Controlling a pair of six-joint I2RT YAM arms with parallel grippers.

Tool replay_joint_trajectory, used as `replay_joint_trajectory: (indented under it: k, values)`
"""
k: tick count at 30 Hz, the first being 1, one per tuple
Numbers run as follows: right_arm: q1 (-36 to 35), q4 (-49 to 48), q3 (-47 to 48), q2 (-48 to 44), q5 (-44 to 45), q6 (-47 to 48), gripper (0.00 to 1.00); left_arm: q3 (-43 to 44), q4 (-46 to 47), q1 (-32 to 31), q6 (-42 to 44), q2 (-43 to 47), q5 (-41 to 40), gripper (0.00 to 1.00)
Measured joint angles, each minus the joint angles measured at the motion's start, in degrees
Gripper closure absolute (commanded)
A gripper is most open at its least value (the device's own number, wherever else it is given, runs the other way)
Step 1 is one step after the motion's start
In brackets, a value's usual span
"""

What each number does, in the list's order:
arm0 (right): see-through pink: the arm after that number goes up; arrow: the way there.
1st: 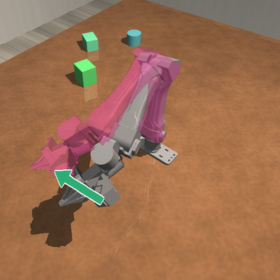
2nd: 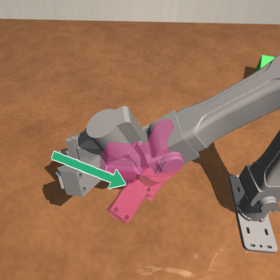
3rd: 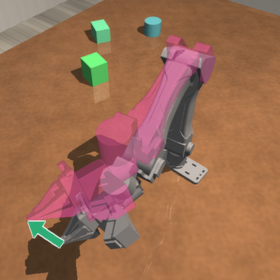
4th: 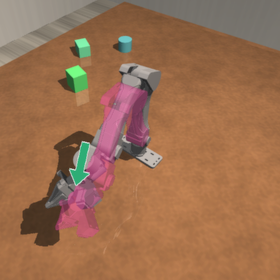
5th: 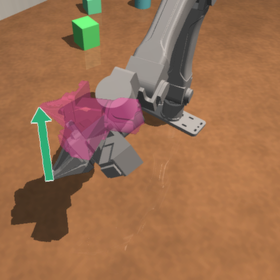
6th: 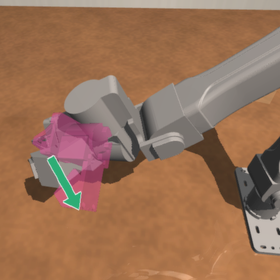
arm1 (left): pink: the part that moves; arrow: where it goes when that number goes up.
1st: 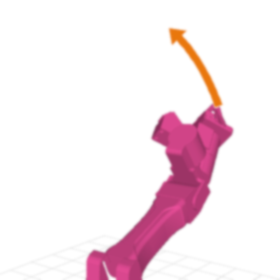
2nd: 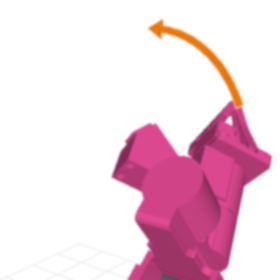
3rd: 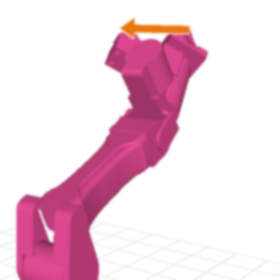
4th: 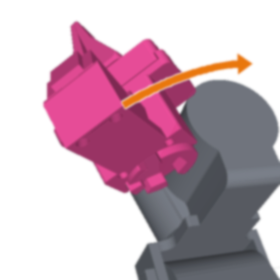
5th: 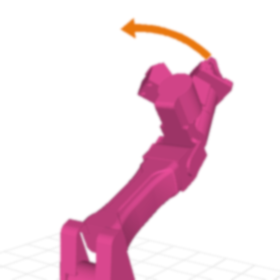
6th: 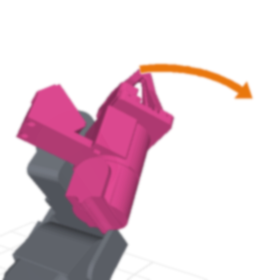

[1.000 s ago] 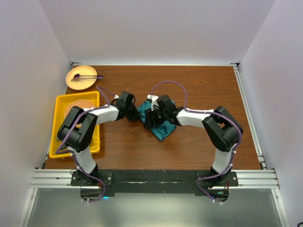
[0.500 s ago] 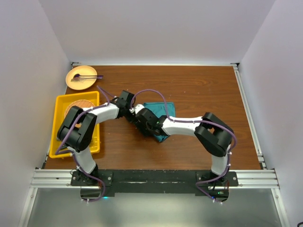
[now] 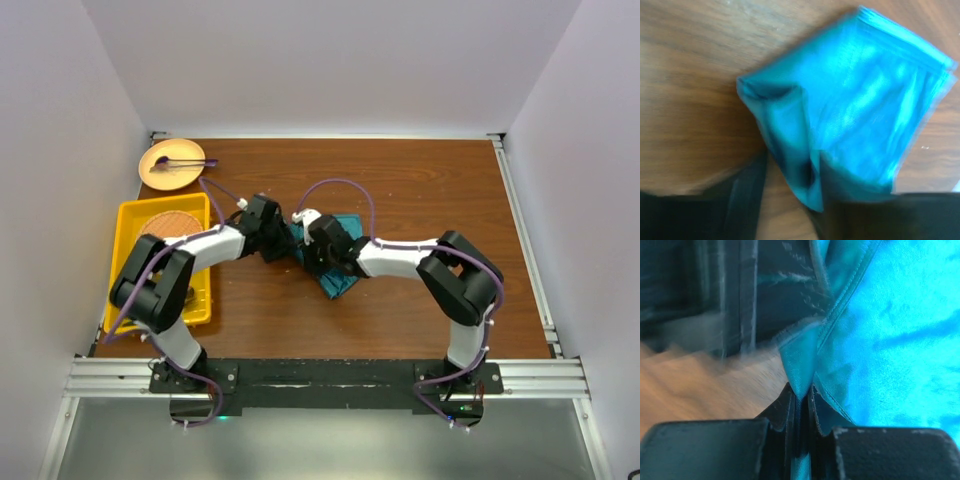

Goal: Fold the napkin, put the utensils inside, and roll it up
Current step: Roll the napkin with the utensil

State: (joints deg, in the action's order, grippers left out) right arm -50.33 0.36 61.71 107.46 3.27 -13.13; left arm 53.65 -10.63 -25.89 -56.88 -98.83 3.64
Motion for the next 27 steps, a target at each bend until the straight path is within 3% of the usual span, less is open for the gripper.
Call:
replay_joint_trajectory:
  k: [7, 11, 14, 15, 21, 27]
  values:
    - [11.08, -11.26, -2.27, 4.11, -27.21, -8.98, 1.0, -9.51, 3.28, 0.28, 6.84, 13.07, -4.74, 0.22]
    - [16.04, -20.09, -2.27, 10.34, -42.47, -17.2, 1.0, -11.37, 6.29, 0.37, 8.24, 14.56, -2.05, 0.26]
    - [18.36, -26.77, -2.78, 13.86, -49.72, -23.58, 1.0, -11.58, 10.45, 0.37, 7.85, 10.73, 1.84, 0.42]
    - [18.71, -28.09, -2.78, 14.62, -50.95, -25.11, 1.0, -12.0, 11.82, 0.37, 7.5, 9.4, 2.99, 0.53]
    - [19.1, -29.46, -2.47, 15.82, -52.61, -28.26, 1.0, -13.51, 18.16, 0.37, 6.27, 7.28, 7.63, 0.84]
    - [19.1, -29.2, -2.03, 16.13, -52.92, -29.05, 1.0, -14.6, 21.94, 0.46, 5.18, 8.2, 8.22, 0.93]
